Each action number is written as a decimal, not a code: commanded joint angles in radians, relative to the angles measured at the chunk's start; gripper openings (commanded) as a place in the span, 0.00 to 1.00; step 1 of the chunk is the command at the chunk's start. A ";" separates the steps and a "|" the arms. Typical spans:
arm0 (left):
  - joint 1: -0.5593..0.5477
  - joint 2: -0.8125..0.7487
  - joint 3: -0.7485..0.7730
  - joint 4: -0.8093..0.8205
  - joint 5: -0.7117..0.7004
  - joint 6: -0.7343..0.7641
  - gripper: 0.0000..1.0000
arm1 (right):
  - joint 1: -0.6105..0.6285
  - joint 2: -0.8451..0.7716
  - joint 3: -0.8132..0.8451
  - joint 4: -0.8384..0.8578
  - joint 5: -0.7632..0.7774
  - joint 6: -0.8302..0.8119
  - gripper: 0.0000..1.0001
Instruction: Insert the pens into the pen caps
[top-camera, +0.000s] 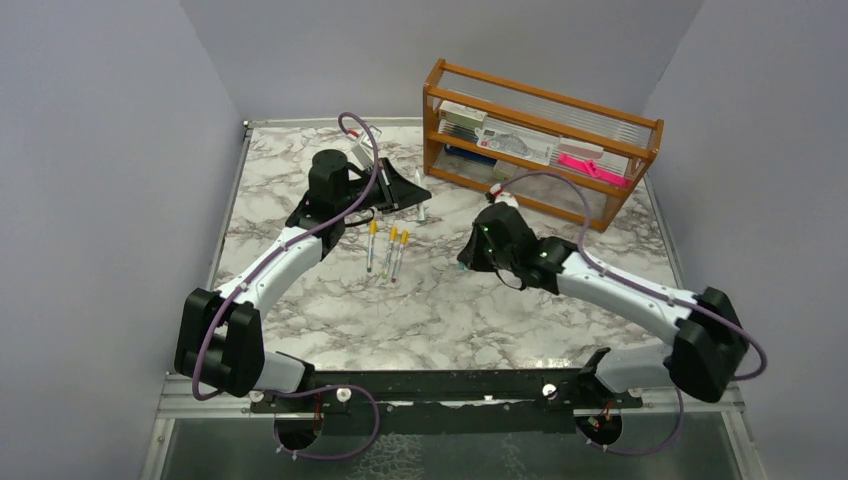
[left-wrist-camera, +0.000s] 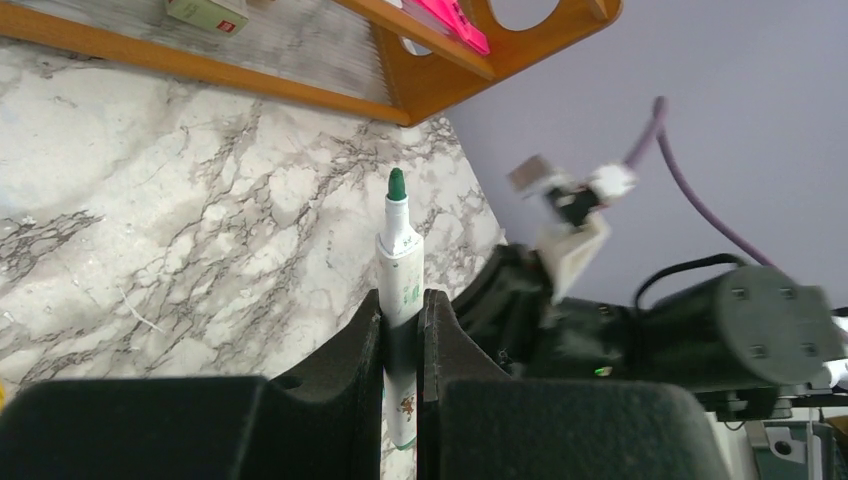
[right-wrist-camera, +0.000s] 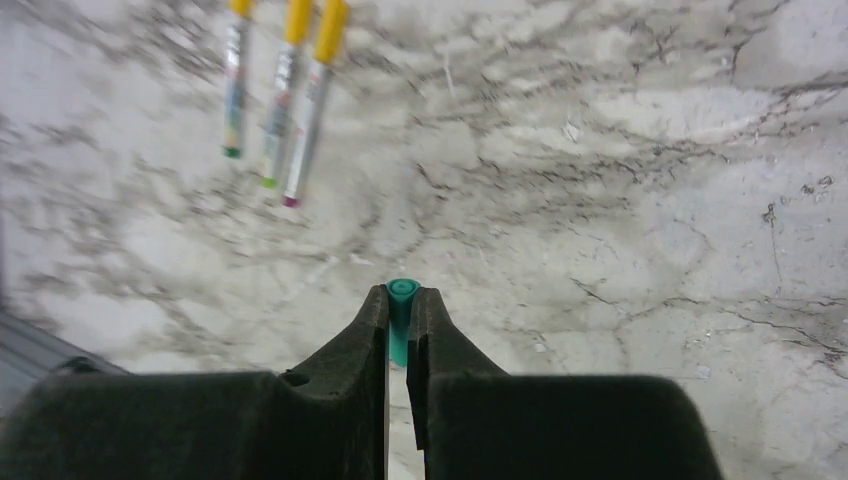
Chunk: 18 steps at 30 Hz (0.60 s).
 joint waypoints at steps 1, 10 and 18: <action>-0.002 -0.034 -0.004 0.049 0.068 -0.010 0.00 | -0.005 -0.188 -0.062 0.217 0.151 0.129 0.01; -0.075 -0.044 0.013 0.101 0.191 0.033 0.00 | -0.040 -0.279 0.083 0.362 0.197 0.048 0.01; -0.163 -0.020 0.061 0.103 0.214 0.059 0.00 | -0.043 -0.246 0.229 0.362 0.166 -0.122 0.01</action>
